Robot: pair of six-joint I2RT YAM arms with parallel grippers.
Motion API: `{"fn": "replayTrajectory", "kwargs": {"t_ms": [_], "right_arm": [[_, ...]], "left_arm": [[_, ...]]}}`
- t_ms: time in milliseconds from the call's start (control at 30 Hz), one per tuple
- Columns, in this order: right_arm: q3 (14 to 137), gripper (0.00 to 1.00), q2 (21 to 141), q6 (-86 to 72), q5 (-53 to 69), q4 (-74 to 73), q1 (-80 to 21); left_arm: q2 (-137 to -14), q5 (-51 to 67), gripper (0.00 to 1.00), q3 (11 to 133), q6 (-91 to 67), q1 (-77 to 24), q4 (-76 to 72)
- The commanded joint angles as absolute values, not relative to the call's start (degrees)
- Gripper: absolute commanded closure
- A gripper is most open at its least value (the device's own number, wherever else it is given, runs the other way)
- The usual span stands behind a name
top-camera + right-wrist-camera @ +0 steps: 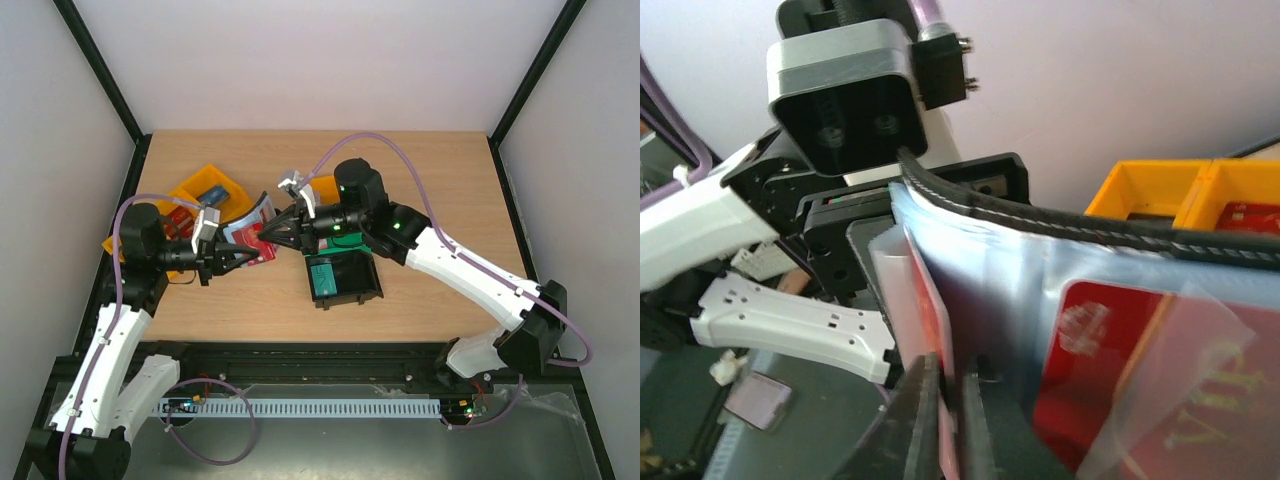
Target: Take the credit cards out of the card holder
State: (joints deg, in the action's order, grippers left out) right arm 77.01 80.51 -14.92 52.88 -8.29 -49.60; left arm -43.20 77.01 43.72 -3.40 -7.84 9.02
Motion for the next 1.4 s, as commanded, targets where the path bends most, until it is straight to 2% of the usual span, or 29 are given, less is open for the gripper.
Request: {"fn": "replayTrajectory", "kwargs": {"t_ms": [0, 133, 267, 433, 533, 967, 1067, 1200, 1367], "right_arm": [[78.9, 0.97, 82.4, -14.8, 52.6, -6.7, -50.3], [77.6, 0.98, 81.4, -16.3, 55.6, -3.1, -50.3], [75.5, 0.98, 81.4, -18.1, 51.3, -3.1, -48.9], [72.8, 0.98, 86.0, -23.9, 47.9, -0.1, -48.0], [72.1, 0.98, 90.0, -24.8, 46.2, 0.0, -48.0], [72.0, 0.98, 109.2, -29.2, 43.9, 6.1, -47.6], [72.7, 0.98, 111.4, -29.4, 43.8, 6.0, -47.6], [74.6, 0.98, 113.7, -28.1, 41.5, 2.9, -47.3], [77.0, 0.98, 115.2, -27.6, 37.9, -1.7, -46.5]], "left_arm": [[-42.6, 81.2, 0.98, 44.6, -1.1, -8.6, 8.9], [-42.5, 80.0, 0.97, 44.3, -1.7, -8.6, 9.1], [-42.1, 76.9, 0.94, 41.6, -6.1, -8.5, 6.1], [-43.3, 72.0, 0.95, 31.3, -22.4, -7.6, -7.2], [-47.9, 69.5, 0.98, 28.2, -27.6, -5.9, -9.5], [-73.1, 64.3, 0.96, 28.8, -9.0, -1.9, 2.1], [-77.3, 63.3, 0.91, 27.9, -5.7, -1.5, 2.0], [-81.5, 60.4, 0.71, 28.3, -1.2, -0.7, 4.0], [-84.2, 54.0, 0.47, 28.6, -3.2, 2.1, 3.2]]}}
